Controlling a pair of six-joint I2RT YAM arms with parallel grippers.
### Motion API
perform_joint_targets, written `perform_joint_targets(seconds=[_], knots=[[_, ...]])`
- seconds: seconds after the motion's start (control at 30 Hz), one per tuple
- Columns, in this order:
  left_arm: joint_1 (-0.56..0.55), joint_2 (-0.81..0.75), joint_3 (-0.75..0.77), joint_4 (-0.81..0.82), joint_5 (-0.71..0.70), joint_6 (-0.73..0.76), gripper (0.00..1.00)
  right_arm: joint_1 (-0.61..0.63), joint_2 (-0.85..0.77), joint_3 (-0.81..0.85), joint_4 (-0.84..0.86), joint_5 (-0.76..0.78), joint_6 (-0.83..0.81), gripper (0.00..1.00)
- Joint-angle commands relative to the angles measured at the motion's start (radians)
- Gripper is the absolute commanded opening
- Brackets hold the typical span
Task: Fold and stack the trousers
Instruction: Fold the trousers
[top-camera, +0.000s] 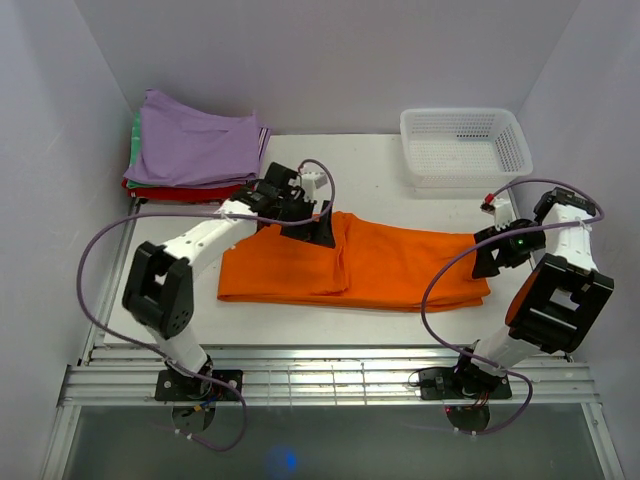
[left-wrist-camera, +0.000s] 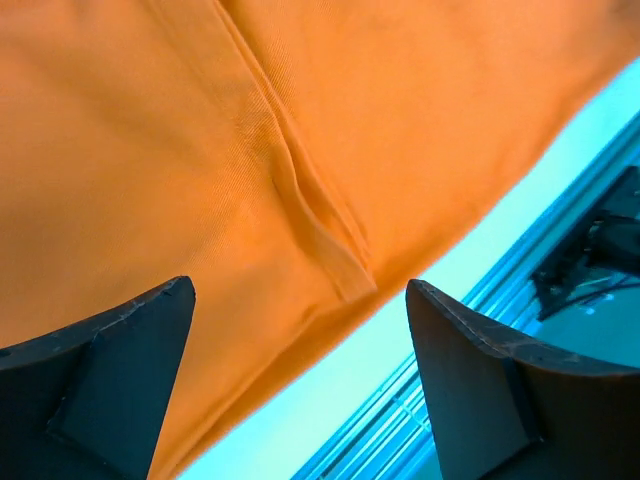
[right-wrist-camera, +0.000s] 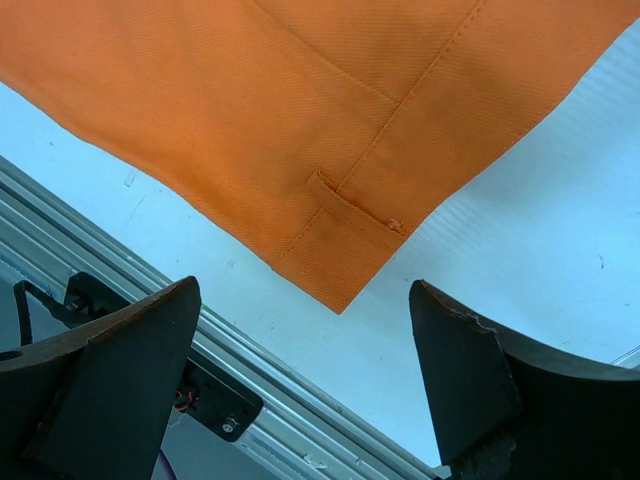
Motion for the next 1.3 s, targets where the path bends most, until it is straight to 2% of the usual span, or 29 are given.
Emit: perform_joint_targets(seconds=[0.0, 0.03, 0.1, 0.13, 0.2, 0.23, 0.33, 0.37, 0.43, 0.47, 0.6, 0.67, 0.87, 1.07, 1.27], knots=[[0.102, -0.239, -0.017, -0.082, -0.008, 0.046, 0.98, 0.004, 0.006, 0.066, -0.012, -0.057, 0.024, 0.90], [0.211, -0.272, -0.031, -0.089, 0.042, 0.066, 0.98, 0.007, 0.006, 0.078, -0.018, -0.065, 0.027, 0.90], [0.323, -0.328, -0.073, -0.137, 0.086, 0.123, 0.98, 0.030, -0.003, 0.084, -0.024, -0.097, 0.041, 0.91], [0.436, -0.336, -0.090, -0.157, 0.099, 0.155, 0.98, 0.044, -0.008, 0.086, -0.026, -0.112, 0.050, 0.91], [0.542, -0.338, -0.119, -0.232, 0.156, 0.300, 0.98, 0.113, -0.023, 0.075, -0.001, -0.173, 0.097, 0.93], [0.663, -0.336, -0.154, -0.249, 0.193, 0.340, 0.95, 0.144, -0.037, 0.069, 0.017, -0.189, 0.125, 0.94], [0.860, -0.303, -0.215, -0.293, 0.303, 0.457, 0.90, 0.308, -0.052, 0.049, 0.150, -0.244, 0.264, 1.00], [0.888, -0.281, -0.223, -0.301, 0.332, 0.471, 0.88, 0.392, -0.051, 0.046, 0.192, -0.272, 0.303, 0.95], [0.916, -0.202, -0.229, -0.332, 0.328, 0.497, 0.81, 0.481, -0.028, 0.046, 0.311, -0.279, 0.419, 0.92], [0.920, -0.177, -0.237, -0.339, 0.340, 0.500, 0.79, 0.569, -0.011, 0.054, 0.335, -0.286, 0.449, 0.90], [0.930, -0.114, -0.291, -0.311, 0.374, 0.490, 0.79, 0.746, 0.101, 0.072, 0.425, -0.296, 0.578, 0.89], [0.930, -0.105, -0.312, -0.286, 0.370, 0.477, 0.80, 0.818, 0.124, 0.051, 0.482, -0.270, 0.670, 0.93], [0.930, -0.100, -0.324, -0.251, 0.373, 0.460, 0.80, 0.932, 0.189, -0.018, 0.680, -0.252, 0.883, 0.98], [0.930, -0.114, -0.370, -0.203, 0.339, 0.439, 0.80, 0.986, 0.282, 0.008, 0.689, -0.229, 0.921, 1.00], [0.930, -0.106, -0.392, -0.165, 0.334, 0.405, 0.81, 1.007, 0.353, 0.029, 0.672, -0.256, 0.931, 0.77]])
